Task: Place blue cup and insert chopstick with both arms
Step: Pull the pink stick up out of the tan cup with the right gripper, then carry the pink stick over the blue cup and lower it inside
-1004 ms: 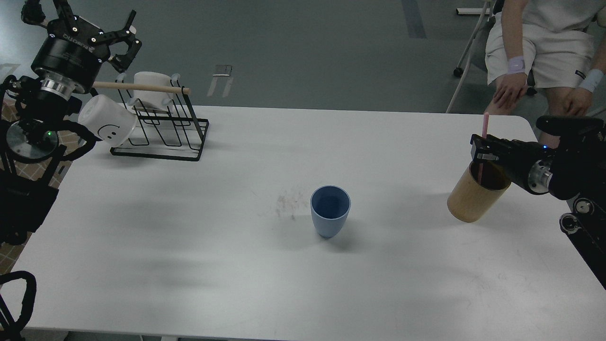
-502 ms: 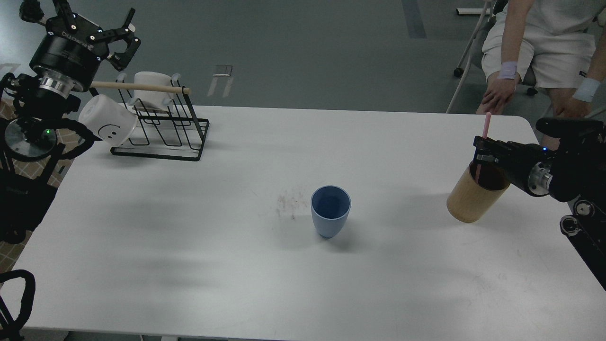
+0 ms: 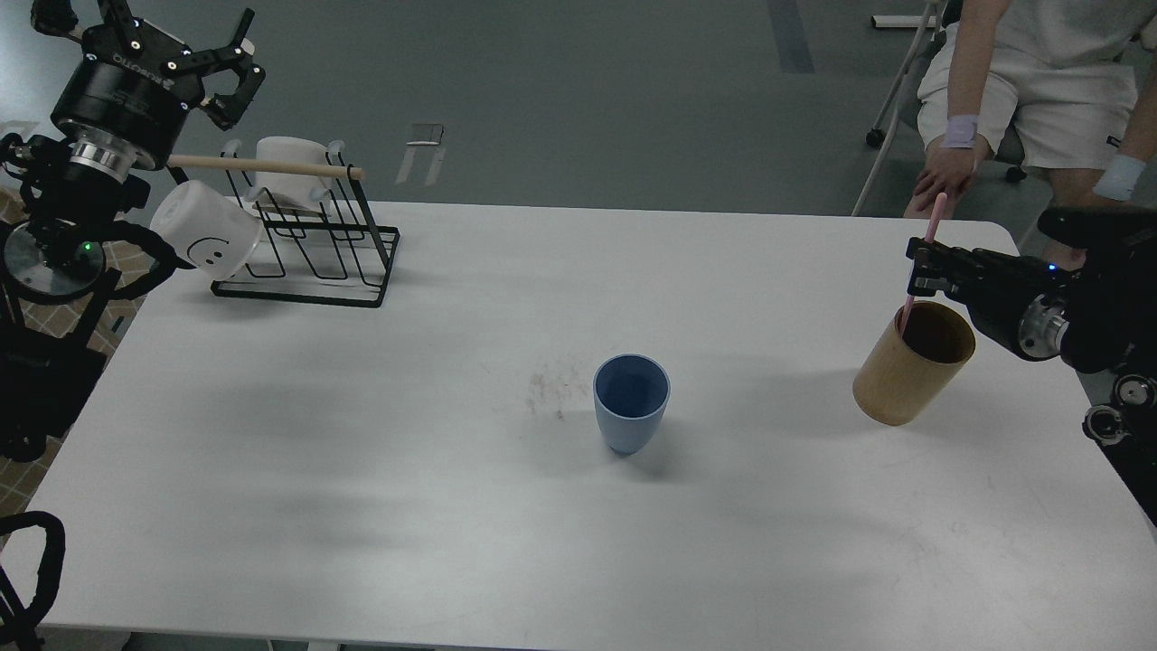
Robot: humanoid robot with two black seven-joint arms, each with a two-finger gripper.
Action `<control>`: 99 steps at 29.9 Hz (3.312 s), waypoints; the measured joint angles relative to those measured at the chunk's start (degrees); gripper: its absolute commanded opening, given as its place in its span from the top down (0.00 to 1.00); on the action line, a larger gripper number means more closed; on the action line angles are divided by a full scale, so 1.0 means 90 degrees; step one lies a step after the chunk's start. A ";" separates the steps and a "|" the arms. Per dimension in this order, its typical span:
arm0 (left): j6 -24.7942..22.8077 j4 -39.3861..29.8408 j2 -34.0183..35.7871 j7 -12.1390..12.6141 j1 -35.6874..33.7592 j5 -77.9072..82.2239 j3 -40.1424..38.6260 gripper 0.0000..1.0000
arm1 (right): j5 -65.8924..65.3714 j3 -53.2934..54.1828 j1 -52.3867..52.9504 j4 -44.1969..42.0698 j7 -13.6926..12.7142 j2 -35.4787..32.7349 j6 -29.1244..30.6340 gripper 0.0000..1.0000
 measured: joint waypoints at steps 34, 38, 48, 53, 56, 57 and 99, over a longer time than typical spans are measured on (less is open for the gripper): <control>0.0010 -0.0031 0.0377 0.0030 -0.0181 0.0008 0.0004 0.02 | 0.1400 0.0092 0.1215 0.1862 -0.0025 0.0763 0.0048 1.00; 0.0002 -0.0031 0.0380 0.0030 -0.0154 0.0010 0.0009 0.02 | 0.1377 -0.0613 0.1426 0.1780 -0.0019 0.1042 0.0037 1.00; -0.0027 -0.0029 0.0391 0.0026 -0.0077 0.0010 0.0001 0.02 | 0.1184 -0.1610 0.1442 0.1761 -0.0016 0.1159 0.0036 1.00; -0.0037 -0.0029 0.0389 0.0021 -0.0072 0.0010 0.0000 0.02 | 0.1034 -0.1791 0.1425 0.1753 -0.0016 0.1161 0.0028 1.00; -0.0040 -0.0029 0.0376 0.0017 -0.0066 0.0010 -0.0001 0.02 | 0.0885 -0.1910 0.1420 0.1745 -0.0016 0.1227 0.0015 1.00; -0.0046 -0.0029 0.0375 0.0014 -0.0066 0.0010 -0.0003 0.02 | 0.0845 -0.1927 0.1420 0.1743 -0.0016 0.1279 0.0007 1.00; -0.0094 0.0001 0.0288 0.0001 -0.0013 0.0010 -0.0019 0.02 | 0.0235 -0.2573 0.1303 0.1384 -0.0017 0.1498 -0.0008 0.70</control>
